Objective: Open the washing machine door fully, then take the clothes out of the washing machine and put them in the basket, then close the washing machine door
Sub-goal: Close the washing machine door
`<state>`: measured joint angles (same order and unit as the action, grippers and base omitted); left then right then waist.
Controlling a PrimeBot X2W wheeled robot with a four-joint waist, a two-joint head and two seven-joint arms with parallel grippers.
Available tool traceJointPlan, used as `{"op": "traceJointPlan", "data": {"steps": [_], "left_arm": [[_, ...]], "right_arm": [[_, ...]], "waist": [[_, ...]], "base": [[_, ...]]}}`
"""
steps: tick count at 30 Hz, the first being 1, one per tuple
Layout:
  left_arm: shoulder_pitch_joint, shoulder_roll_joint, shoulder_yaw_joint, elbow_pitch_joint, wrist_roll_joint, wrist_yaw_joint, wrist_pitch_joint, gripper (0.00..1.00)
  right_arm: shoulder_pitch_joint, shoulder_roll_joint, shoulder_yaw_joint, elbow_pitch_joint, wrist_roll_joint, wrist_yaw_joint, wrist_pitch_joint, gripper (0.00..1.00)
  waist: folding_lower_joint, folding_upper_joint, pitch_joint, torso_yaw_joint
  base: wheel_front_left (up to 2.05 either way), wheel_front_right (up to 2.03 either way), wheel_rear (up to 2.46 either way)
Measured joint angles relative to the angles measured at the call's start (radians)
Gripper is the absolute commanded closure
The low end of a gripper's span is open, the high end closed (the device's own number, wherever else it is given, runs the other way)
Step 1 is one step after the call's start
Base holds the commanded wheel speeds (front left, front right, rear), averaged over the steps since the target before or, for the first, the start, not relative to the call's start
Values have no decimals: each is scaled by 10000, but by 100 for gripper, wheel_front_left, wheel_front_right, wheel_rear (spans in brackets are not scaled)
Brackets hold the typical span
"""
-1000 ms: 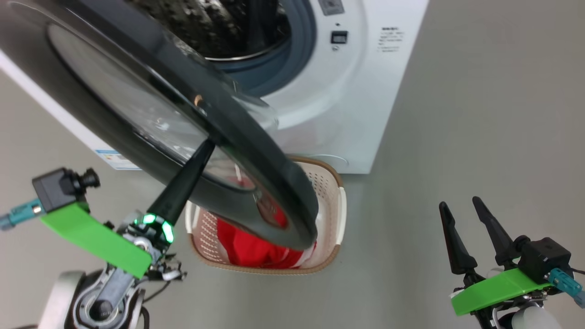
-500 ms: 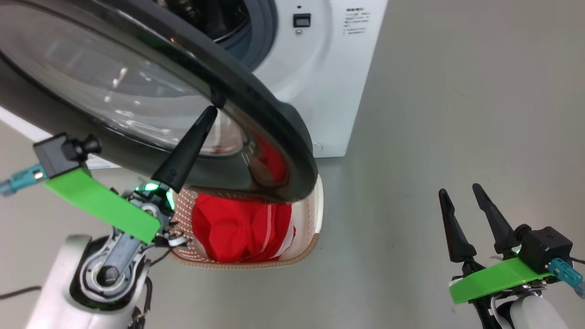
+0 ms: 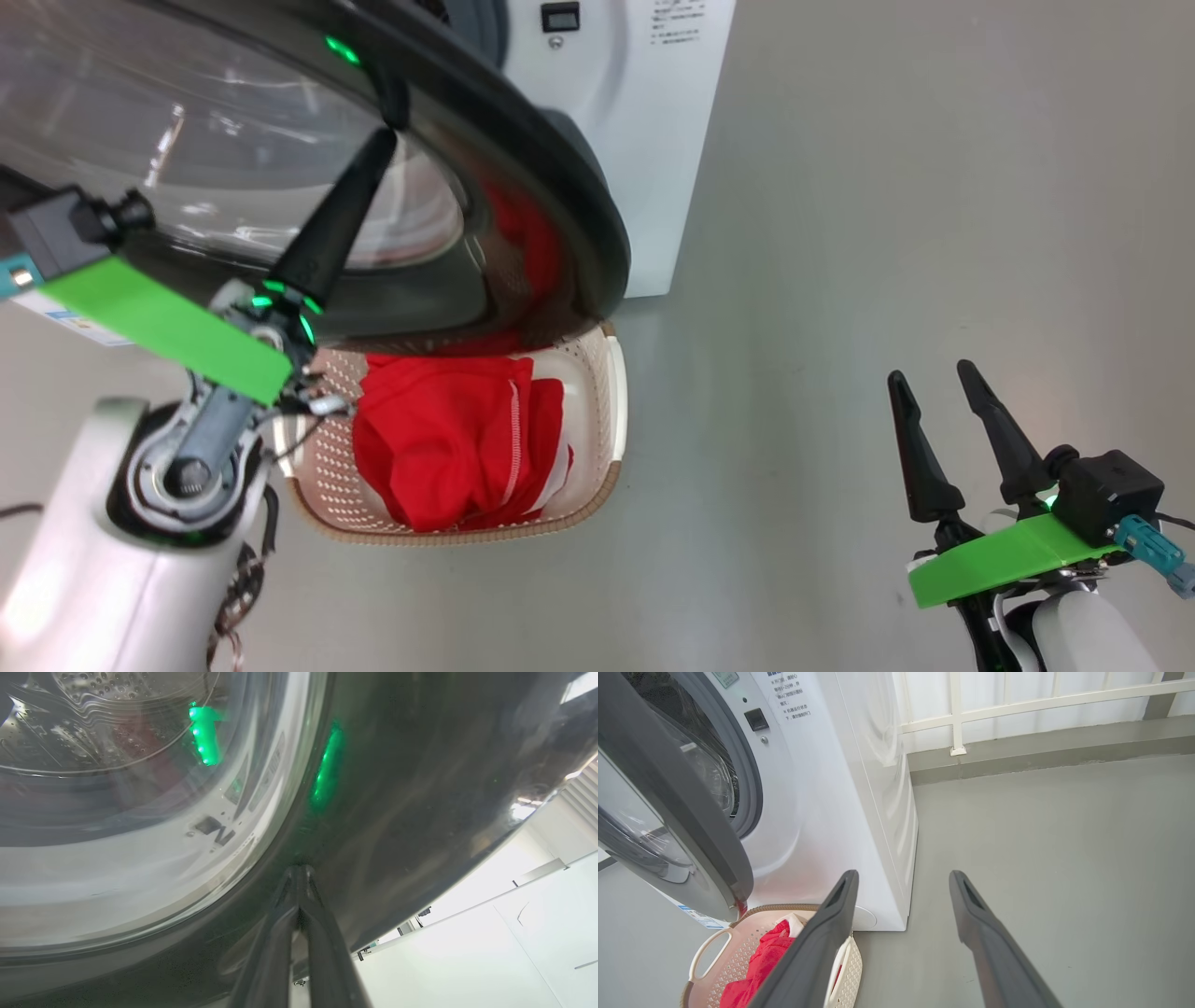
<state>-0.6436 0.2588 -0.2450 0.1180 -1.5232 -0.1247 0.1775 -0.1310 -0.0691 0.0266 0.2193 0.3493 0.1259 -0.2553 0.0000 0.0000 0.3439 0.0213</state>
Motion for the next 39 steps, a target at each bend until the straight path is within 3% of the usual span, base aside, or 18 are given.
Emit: {"op": "traceJointPlan", "data": {"steps": [20, 39], "left_arm": [[-1086, 313, -527, 1091, -96, 2, -1045, 100], [2321, 336, -1189, 727, -54, 0, -2642, 100]], "right_arm": [[-212, 119, -36, -10, 0, 0, 0, 0], [559, -205, -163, 104, 0, 0, 0, 0]], "waist": [[0, 0, 76, -330], [0, 0, -1061, 702]], "base": [[0, 0, 0], [0, 0, 0]]}}
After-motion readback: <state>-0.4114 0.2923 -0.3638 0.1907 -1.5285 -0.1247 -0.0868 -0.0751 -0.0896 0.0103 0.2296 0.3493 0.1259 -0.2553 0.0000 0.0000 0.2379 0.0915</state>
